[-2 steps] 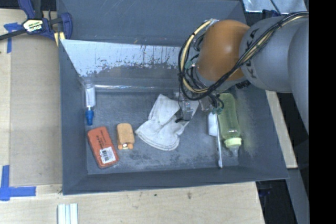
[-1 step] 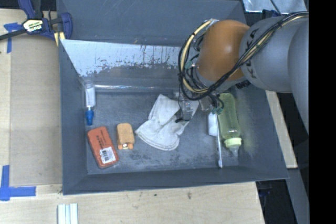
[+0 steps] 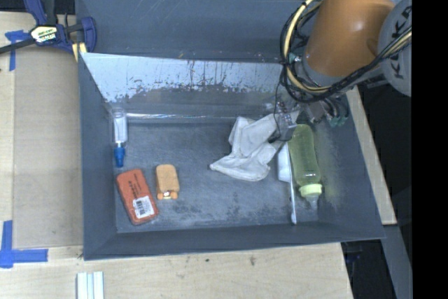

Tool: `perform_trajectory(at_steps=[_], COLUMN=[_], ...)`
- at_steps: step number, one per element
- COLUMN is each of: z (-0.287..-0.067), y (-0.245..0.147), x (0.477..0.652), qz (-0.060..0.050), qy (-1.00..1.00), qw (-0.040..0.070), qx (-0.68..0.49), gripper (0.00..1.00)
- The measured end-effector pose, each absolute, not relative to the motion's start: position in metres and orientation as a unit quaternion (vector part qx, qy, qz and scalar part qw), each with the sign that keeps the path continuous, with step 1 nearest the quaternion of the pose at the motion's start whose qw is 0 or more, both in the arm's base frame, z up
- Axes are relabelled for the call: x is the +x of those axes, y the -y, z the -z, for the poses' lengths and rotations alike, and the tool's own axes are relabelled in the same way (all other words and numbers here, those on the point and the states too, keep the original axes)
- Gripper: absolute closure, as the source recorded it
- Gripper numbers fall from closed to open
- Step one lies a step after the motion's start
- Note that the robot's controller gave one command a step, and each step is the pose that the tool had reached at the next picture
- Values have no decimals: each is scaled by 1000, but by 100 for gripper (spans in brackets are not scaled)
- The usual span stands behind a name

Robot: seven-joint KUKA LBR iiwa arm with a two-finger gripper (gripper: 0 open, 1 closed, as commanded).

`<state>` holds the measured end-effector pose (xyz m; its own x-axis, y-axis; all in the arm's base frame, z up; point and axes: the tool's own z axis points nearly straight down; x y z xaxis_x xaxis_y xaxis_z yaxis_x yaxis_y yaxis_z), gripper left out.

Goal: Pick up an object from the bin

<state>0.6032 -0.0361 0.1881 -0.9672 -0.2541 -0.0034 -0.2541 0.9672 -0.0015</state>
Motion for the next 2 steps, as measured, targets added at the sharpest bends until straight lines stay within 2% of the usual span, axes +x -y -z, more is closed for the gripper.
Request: perform_trajectory(at_steps=[1,2], z=[-188,-271], y=[36,46], x=[603,608], qz=[0,0], qy=[-992,-992], qw=[2,2], qx=[-128,-125], gripper=[100,100])
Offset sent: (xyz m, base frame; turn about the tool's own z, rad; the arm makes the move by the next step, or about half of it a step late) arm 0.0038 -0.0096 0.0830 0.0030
